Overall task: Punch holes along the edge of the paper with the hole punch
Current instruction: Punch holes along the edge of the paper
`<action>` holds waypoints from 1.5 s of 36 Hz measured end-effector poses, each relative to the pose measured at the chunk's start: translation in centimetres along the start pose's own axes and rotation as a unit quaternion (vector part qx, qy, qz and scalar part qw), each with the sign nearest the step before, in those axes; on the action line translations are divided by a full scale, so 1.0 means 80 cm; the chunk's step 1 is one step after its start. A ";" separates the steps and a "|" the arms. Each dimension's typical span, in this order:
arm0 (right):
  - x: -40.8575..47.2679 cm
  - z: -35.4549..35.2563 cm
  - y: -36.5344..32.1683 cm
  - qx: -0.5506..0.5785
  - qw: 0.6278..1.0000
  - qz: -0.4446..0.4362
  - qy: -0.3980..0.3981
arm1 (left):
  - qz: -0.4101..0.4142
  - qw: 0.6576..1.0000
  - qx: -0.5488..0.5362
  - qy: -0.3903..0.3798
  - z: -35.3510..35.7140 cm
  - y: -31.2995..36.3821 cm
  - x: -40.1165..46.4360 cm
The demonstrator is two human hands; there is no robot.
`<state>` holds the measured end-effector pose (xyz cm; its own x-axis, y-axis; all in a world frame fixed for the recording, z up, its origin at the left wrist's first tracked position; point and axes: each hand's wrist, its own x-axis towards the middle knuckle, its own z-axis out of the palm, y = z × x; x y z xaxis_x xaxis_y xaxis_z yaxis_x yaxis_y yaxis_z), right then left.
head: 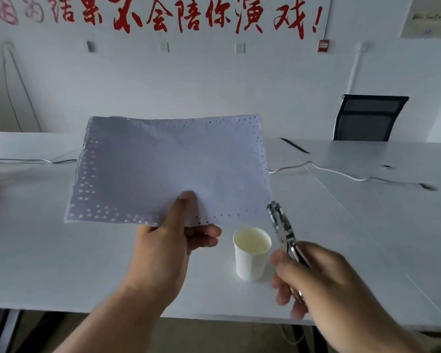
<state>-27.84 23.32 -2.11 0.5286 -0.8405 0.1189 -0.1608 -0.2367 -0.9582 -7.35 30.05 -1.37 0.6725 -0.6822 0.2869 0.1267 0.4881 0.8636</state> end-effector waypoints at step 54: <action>0.004 0.029 0.018 0.078 0.997 0.020 0.007 | 0.006 0.999 0.018 0.031 -0.002 -0.006 -0.019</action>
<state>-25.98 23.82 -4.09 0.5116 -0.8552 0.0824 -0.0494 -0.1251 -0.9909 -8.33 30.97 -2.29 0.7171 -0.6415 0.2724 0.0927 0.4751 0.8750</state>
